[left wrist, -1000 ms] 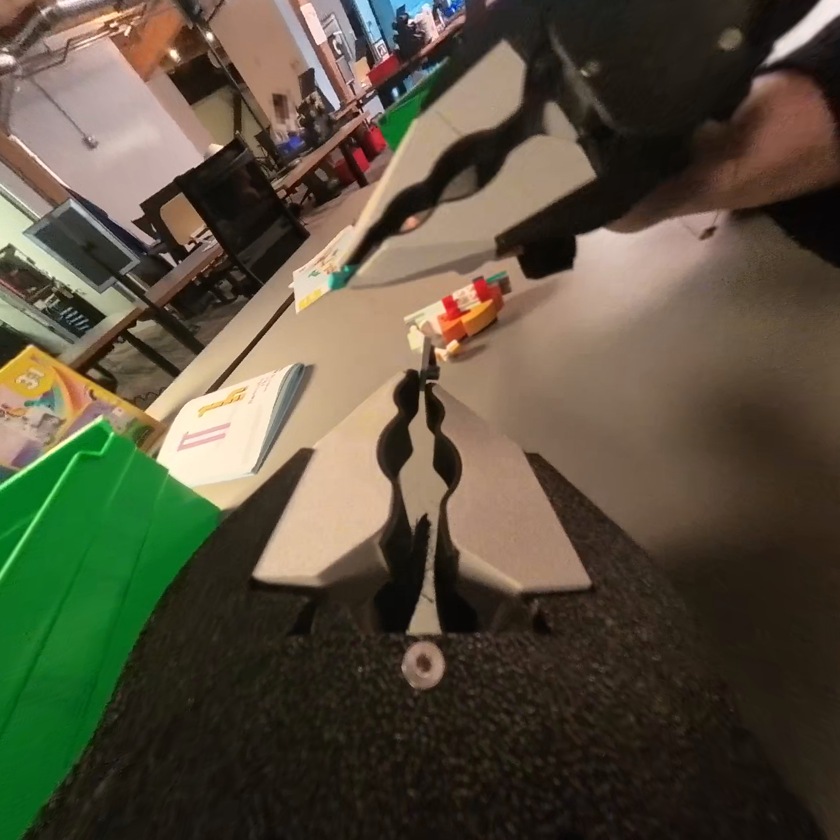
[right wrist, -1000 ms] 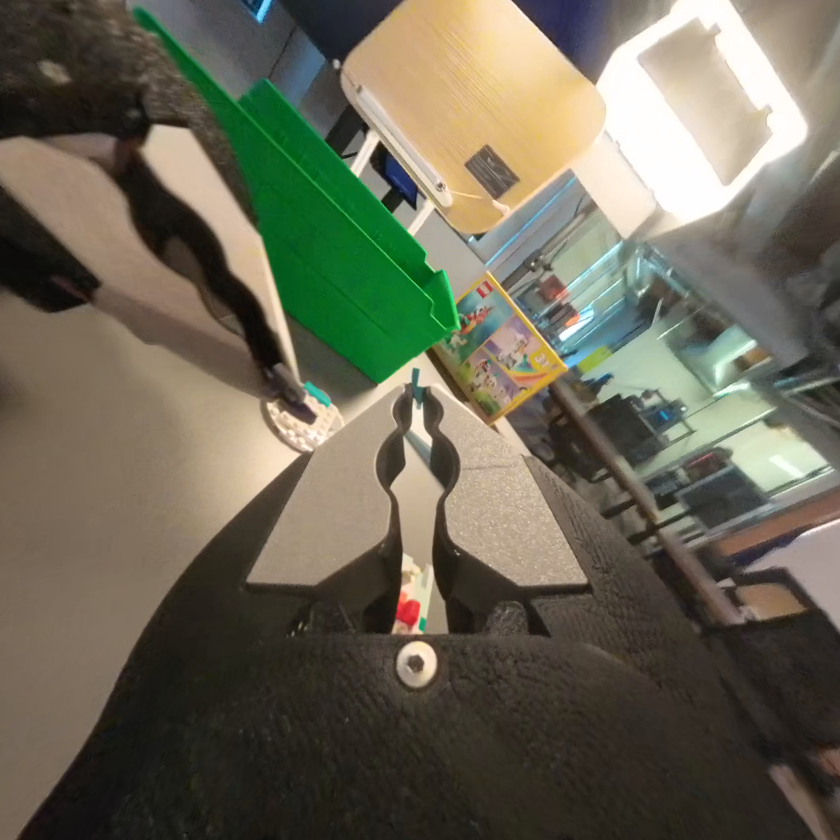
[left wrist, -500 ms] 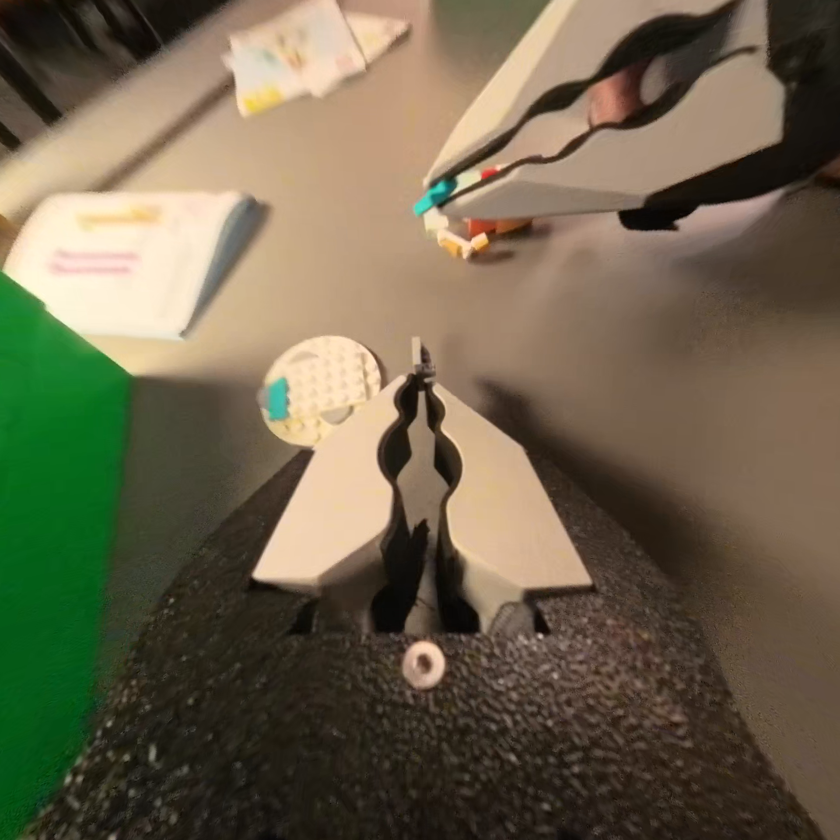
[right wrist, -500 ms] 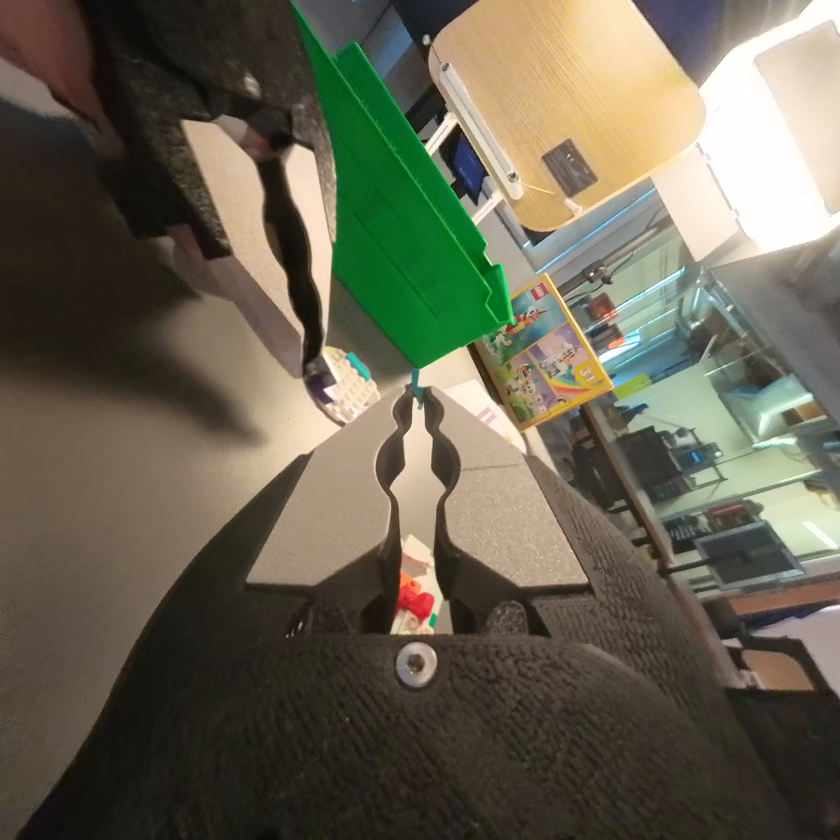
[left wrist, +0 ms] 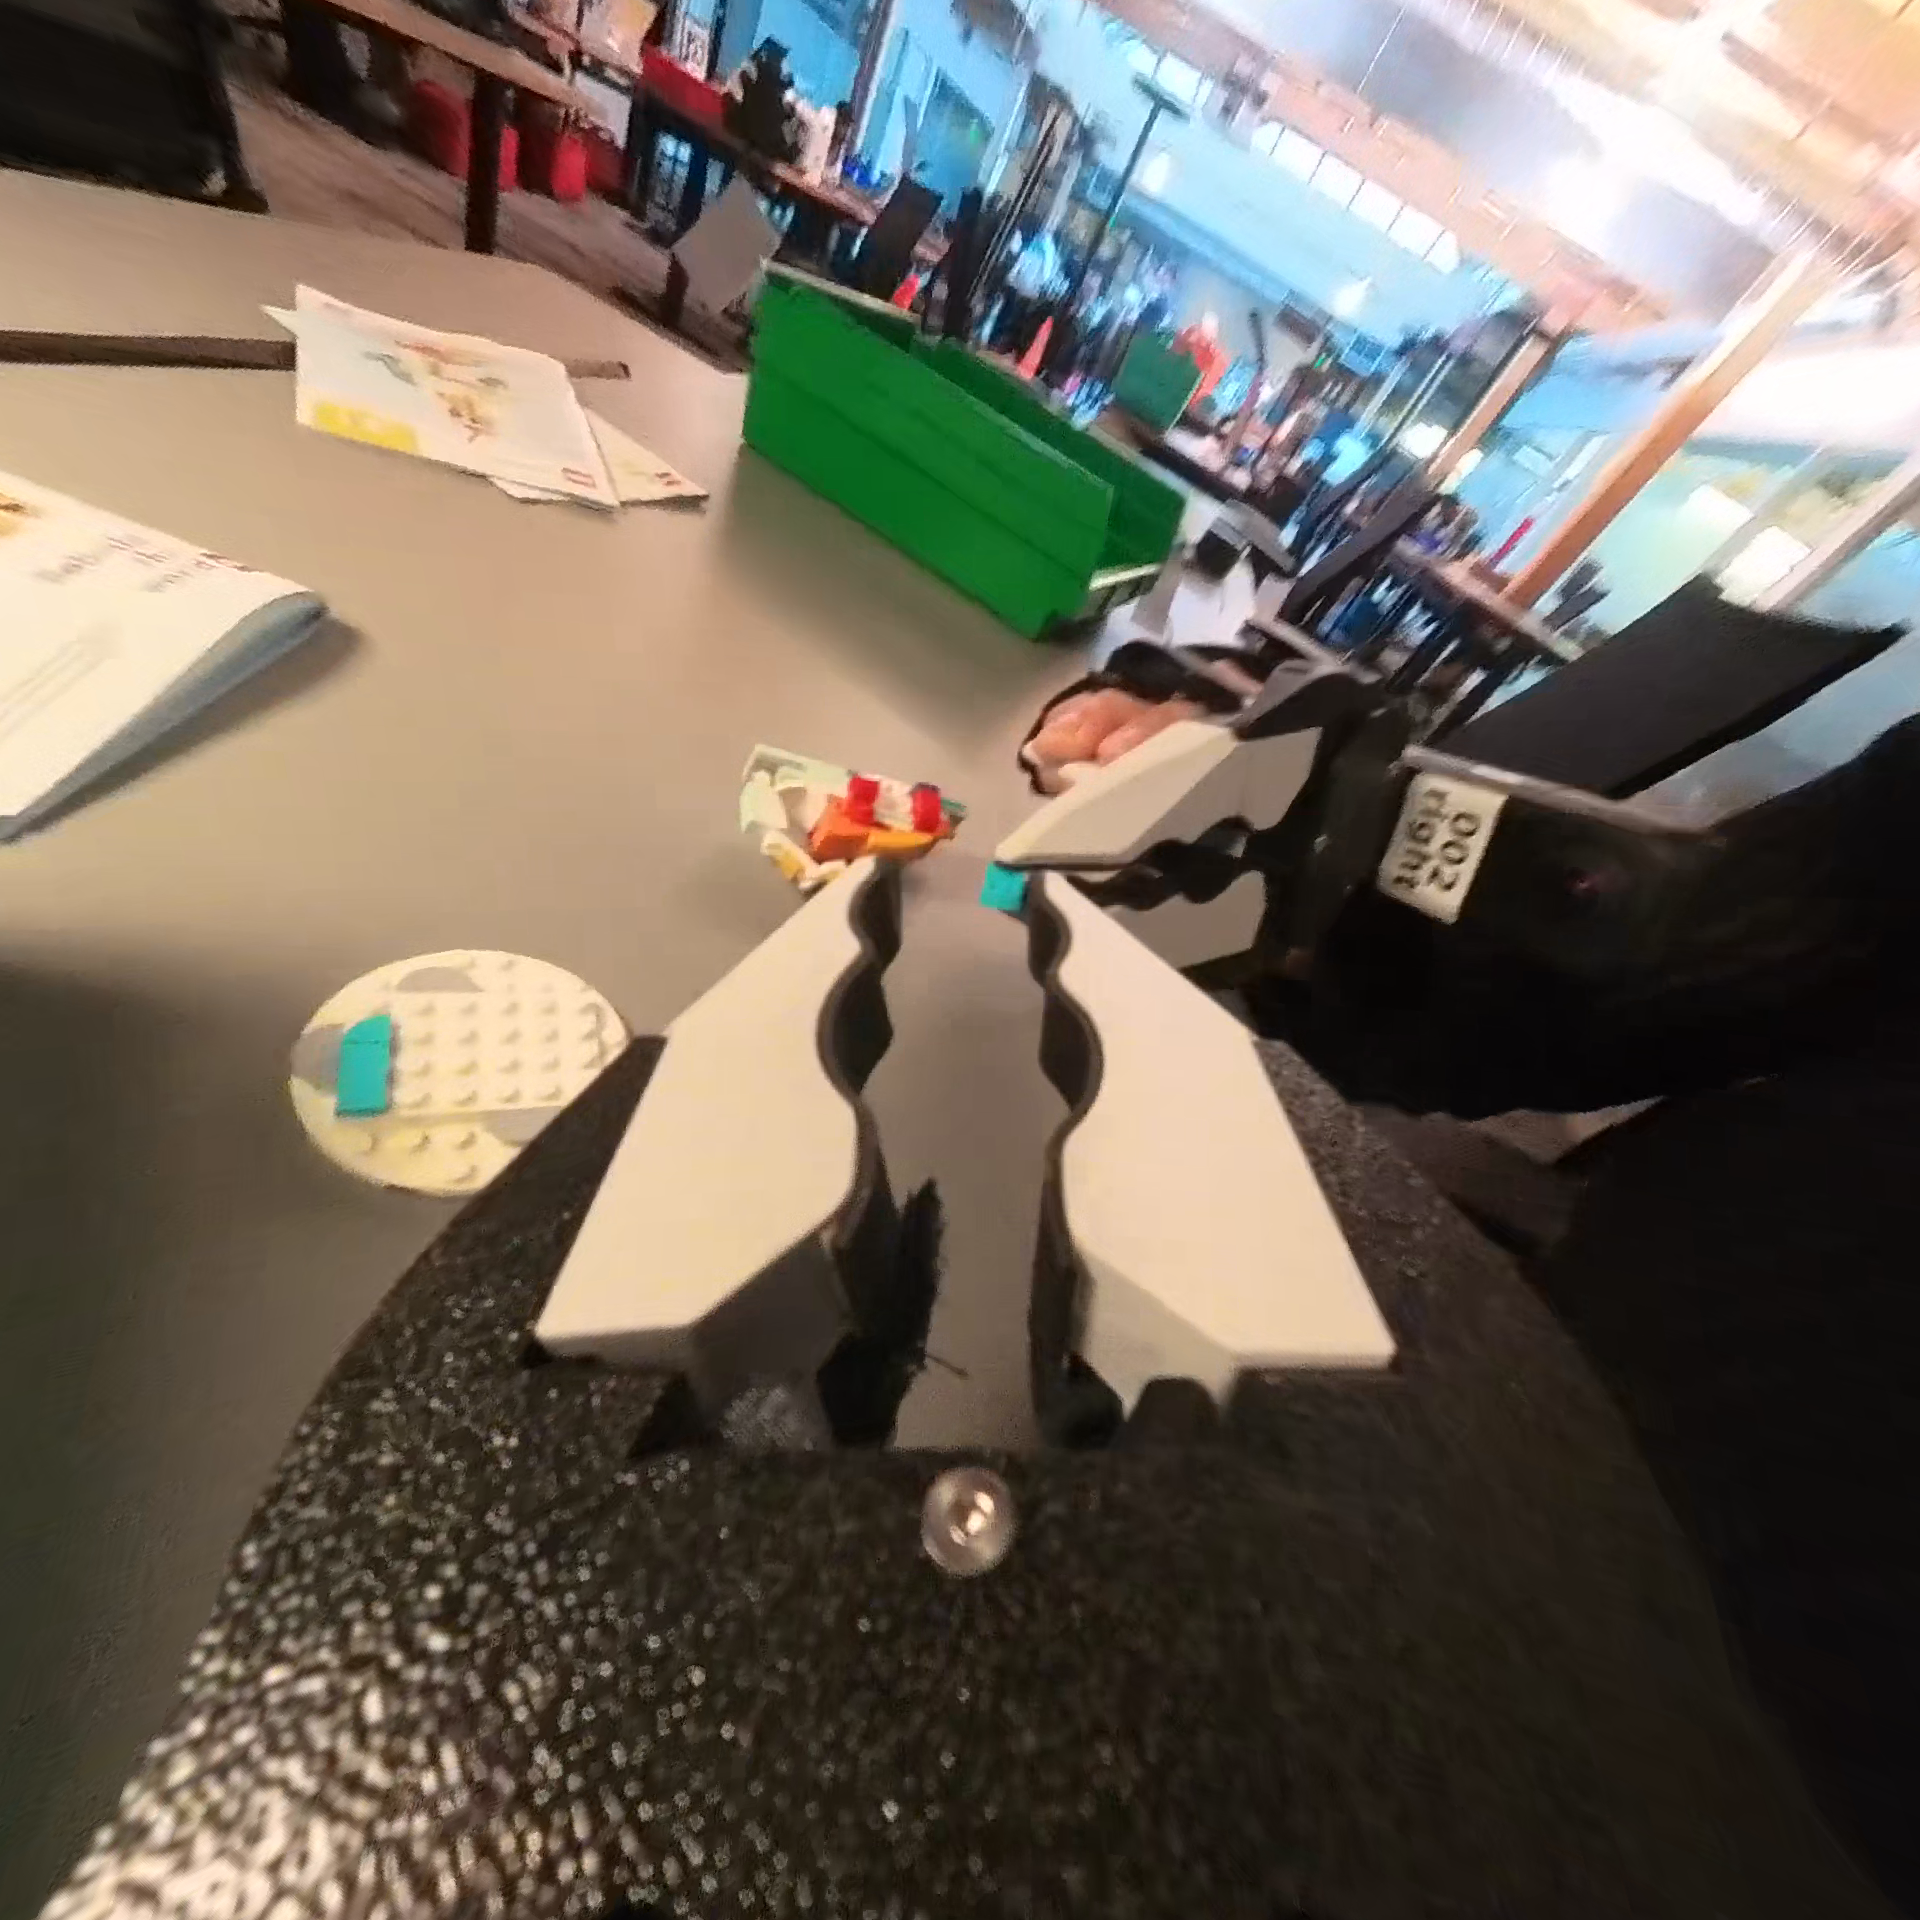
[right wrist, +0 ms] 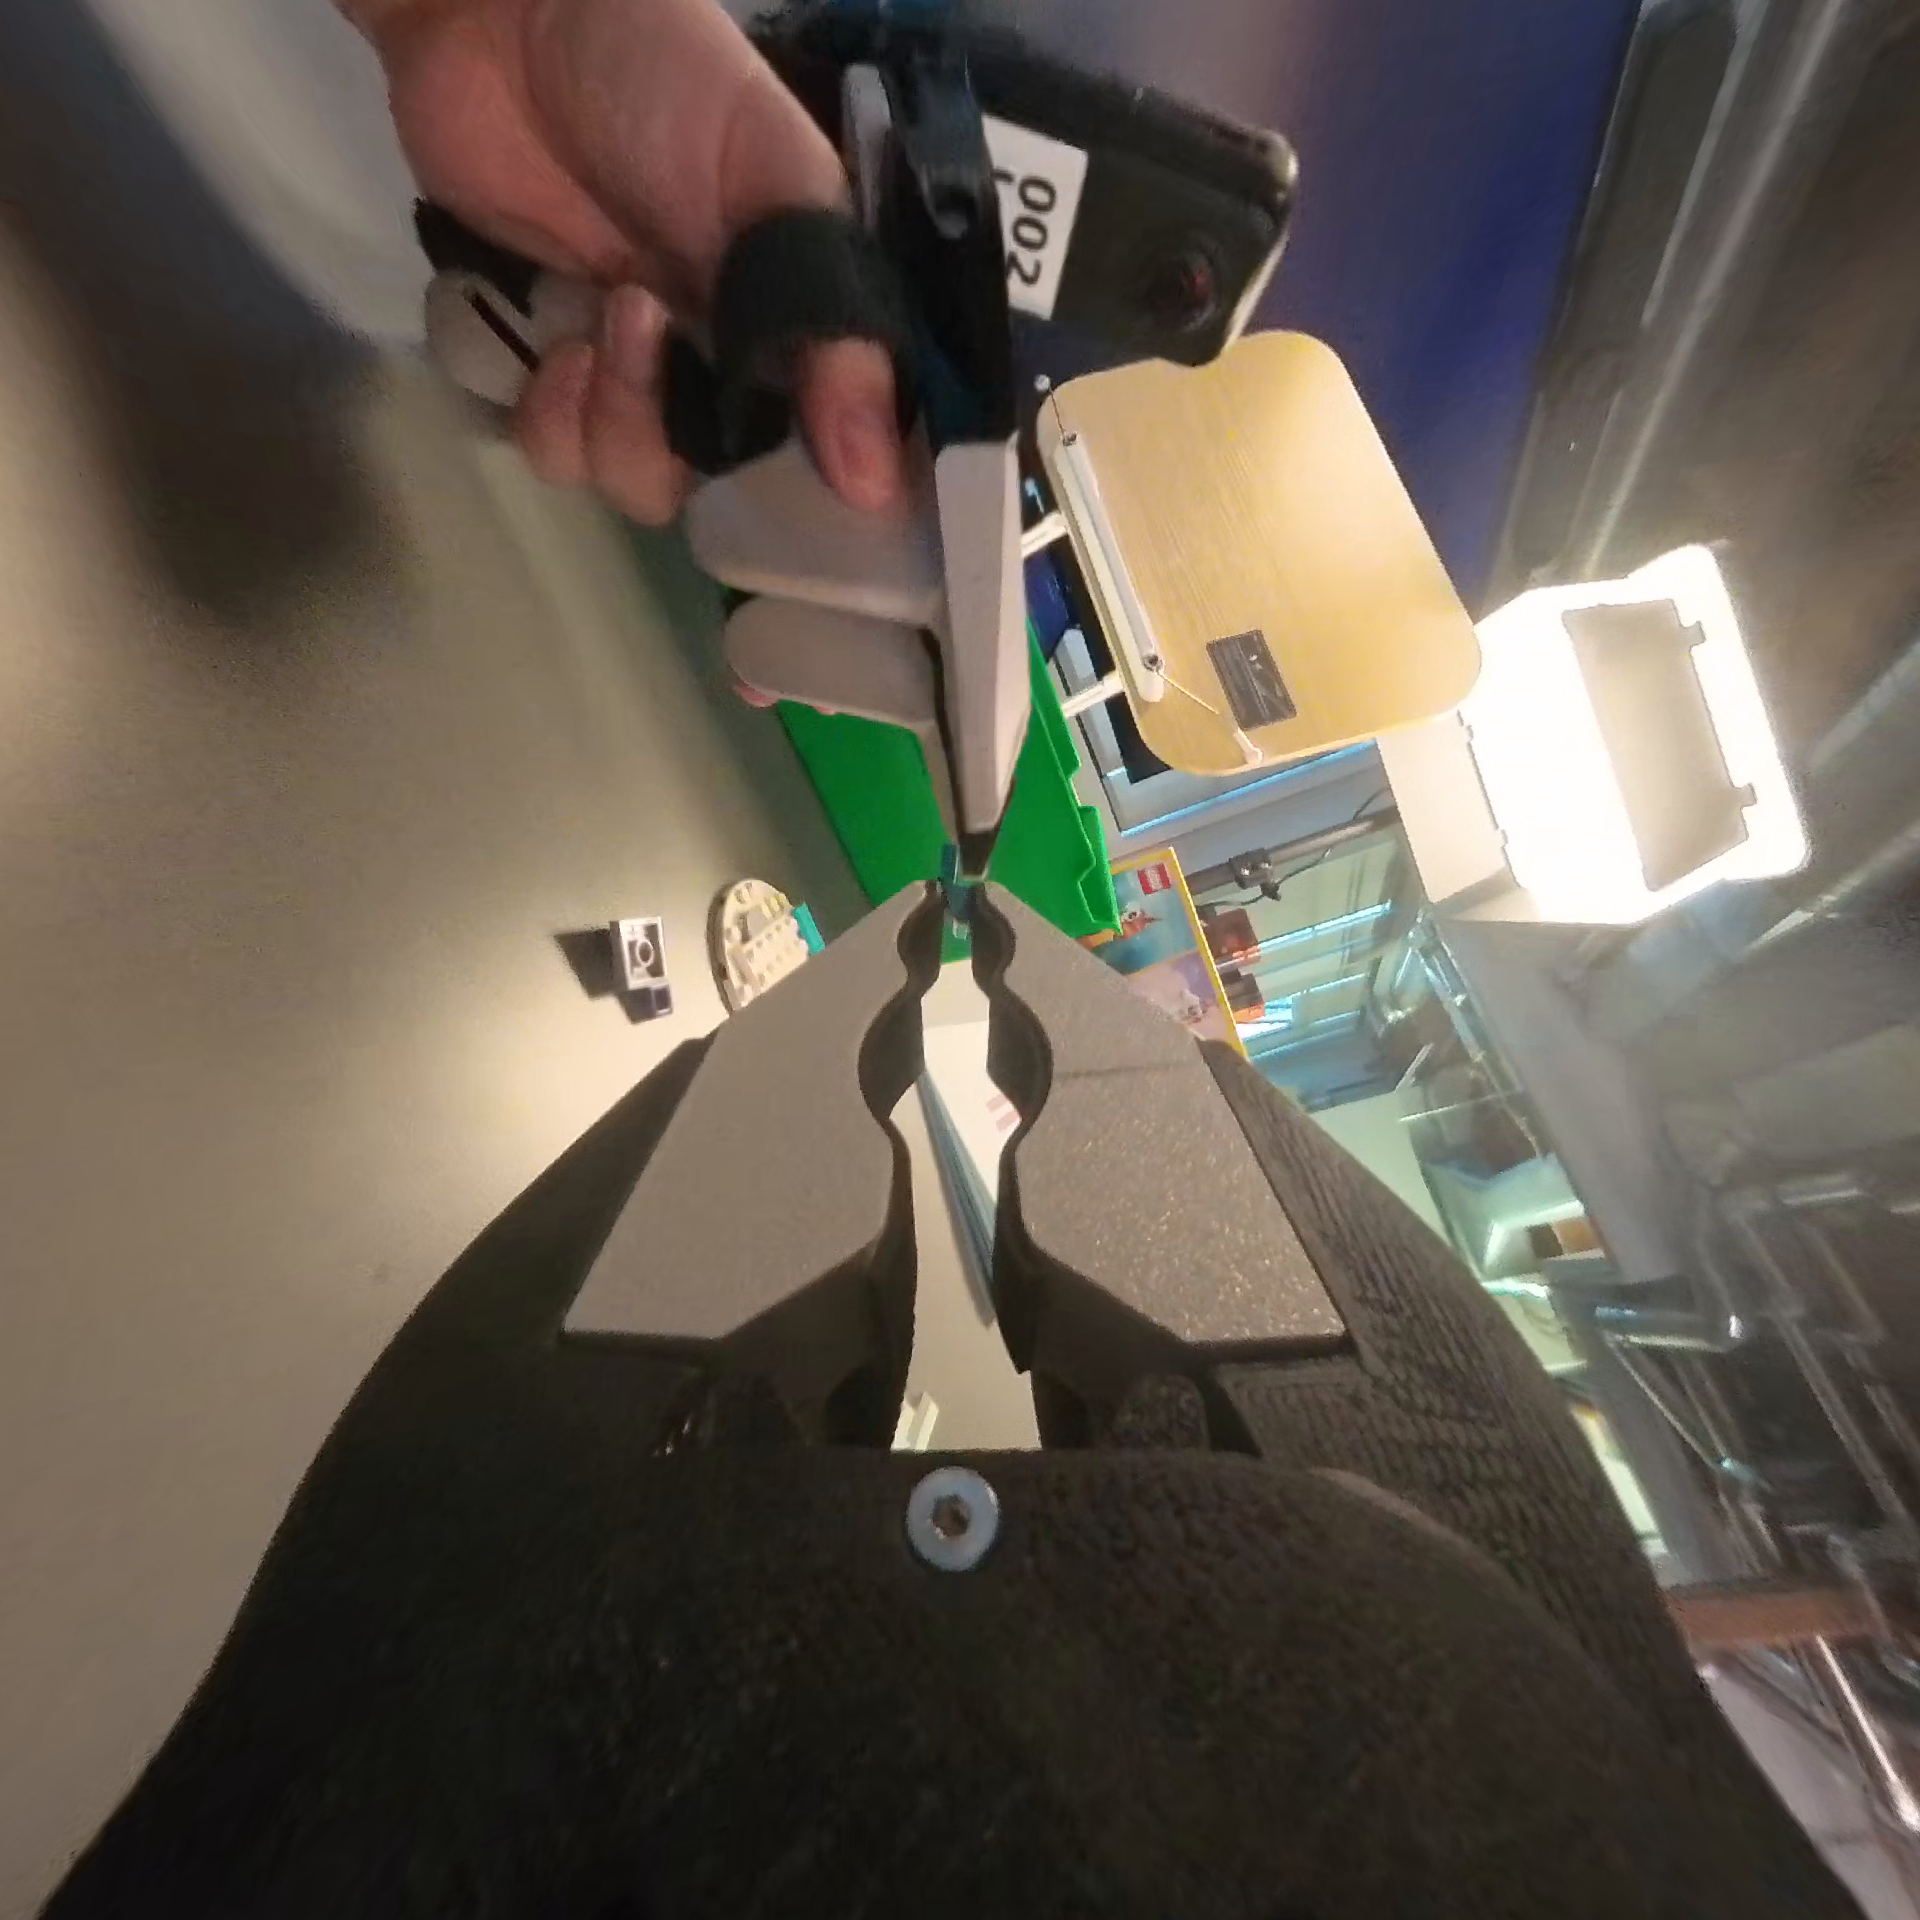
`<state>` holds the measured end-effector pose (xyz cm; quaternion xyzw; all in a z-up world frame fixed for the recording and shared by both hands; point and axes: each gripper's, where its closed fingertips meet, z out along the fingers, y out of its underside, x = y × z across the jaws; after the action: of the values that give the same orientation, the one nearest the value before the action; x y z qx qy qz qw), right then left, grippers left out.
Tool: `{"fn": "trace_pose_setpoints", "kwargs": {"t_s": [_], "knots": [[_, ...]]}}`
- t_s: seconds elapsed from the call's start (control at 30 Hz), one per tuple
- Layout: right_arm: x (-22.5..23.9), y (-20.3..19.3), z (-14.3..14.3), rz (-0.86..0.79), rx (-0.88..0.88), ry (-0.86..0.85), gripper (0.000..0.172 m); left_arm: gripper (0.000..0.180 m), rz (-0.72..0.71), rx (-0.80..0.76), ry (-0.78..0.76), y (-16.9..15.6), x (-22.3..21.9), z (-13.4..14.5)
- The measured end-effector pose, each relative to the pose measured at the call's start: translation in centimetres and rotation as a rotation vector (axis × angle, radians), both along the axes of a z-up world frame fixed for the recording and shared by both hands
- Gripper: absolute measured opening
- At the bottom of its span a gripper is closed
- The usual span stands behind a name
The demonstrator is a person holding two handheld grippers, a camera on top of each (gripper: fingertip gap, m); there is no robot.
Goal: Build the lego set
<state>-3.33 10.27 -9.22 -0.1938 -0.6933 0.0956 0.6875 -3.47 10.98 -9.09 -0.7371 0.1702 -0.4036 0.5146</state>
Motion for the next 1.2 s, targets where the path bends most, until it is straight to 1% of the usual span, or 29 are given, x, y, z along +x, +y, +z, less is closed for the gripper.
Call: {"fn": "trace_pose_setpoints", "kwargs": {"t_s": [0.07,0.17,0.2,0.23,0.33,0.43,0.5,0.53,0.57,0.63,0.67,0.7,0.73,0.77,0.8,0.87,0.93,1.0,1.07,1.1,1.13,1.17,1.2], "knots": [[0.0,-0.4,-0.1,0.012,0.009,-0.004,0.002,0.019,-0.024,-0.003,0.033,-0.3,0.5,-0.3],[-0.1,-0.7,0.0,0.024,0.010,-0.002,0.002,0.020,-0.067,-0.015,0.022,-0.7,1.3,-0.4],[0.0,-0.7,0.0,0.023,0.013,-0.006,0.002,0.016,-0.074,-0.011,0.019,-0.8,1.4,-0.4],[0.0,-0.7,0.0,0.020,0.019,-0.007,0.002,0.006,-0.075,-0.002,0.018,-0.8,1.5,-0.2],[-0.1,-0.8,0.0,0.027,0.007,-0.004,0.003,0.005,-0.073,0.012,0.054,-1.0,1.4,-0.3],[0.1,-0.7,1.3,0.018,-0.038,0.077,0.013,0.005,-0.039,0.062,0.096,-1.0,0.7,0.6],[0.5,-0.1,2.5,0.003,-0.070,0.133,0.016,0.005,0.036,0.146,0.142,-0.9,-0.8,2.6],[0.7,0.3,2.8,-0.010,-0.080,0.150,0.016,0.004,0.100,0.209,0.174,-0.8,-2.0,4.1],[0.9,0.7,3.0,-0.025,-0.086,0.160,0.016,0.004,0.207,0.283,0.243,-0.3,-3.9,5.8],[1.0,1.2,3.2,-0.050,-0.088,0.169,0.015,0.004,0.442,0.441,0.457,0.2,-8.4,9.2],[0.9,1.3,3.1,-0.059,-0.089,0.168,0.013,0.004,0.564,0.463,0.580,0.5,-11.0,10.3],[0.8,1.3,3.0,-0.068,-0.091,0.162,0.011,0.004,0.655,0.433,0.712,1.0,-13.7,10.6],[0.7,1.4,2.8,-0.076,-0.090,0.154,0.009,0.005,0.698,0.343,0.828,1.5,-16.3,9.8],[0.5,1.3,2.6,-0.083,-0.088,0.145,0.007,0.005,0.695,0.194,0.898,2.1,-18.6,8.0],[0.4,1.3,2.4,-0.086,-0.086,0.135,0.006,0.005,0.653,0.041,0.919,2.7,-20.4,5.9],[0.2,1.1,2.0,-0.082,-0.089,0.119,0.006,0.005,0.590,-0.163,0.869,4.4,-23.2,2.5],[0.1,0.9,1.8,-0.073,-0.098,0.109,0.005,0.005,0.596,-0.312,0.808,5.9,-26.0,0.1],[0.0,0.9,1.5,-0.068,-0.103,0.096,0.004,0.005,0.593,-0.511,0.804,6.0,-28.3,-2.3],[0.0,0.9,1.3,-0.071,-0.097,0.088,0.004,0.005,0.601,-0.584,0.852,6.3,-29.9,-3.5],[0.0,1.0,1.3,-0.074,-0.096,0.086,0.003,0.005,0.585,-0.630,0.852,6.3,-30.1,-4.2],[0.0,1.1,1.3,-0.077,-0.095,0.087,0.003,0.005,0.565,-0.699,0.852,6.0,-30.2,-5.0],[0.1,1.2,1.4,-0.078,-0.096,0.089,0.003,0.009,0.549,-0.768,0.858,5.5,-30.3,-5.8],[0.1,1.2,1.4,-0.081,-0.098,0.089,0.003,0.006,0.536,-0.825,0.870,5.0,-30.5,-6.5]]}}
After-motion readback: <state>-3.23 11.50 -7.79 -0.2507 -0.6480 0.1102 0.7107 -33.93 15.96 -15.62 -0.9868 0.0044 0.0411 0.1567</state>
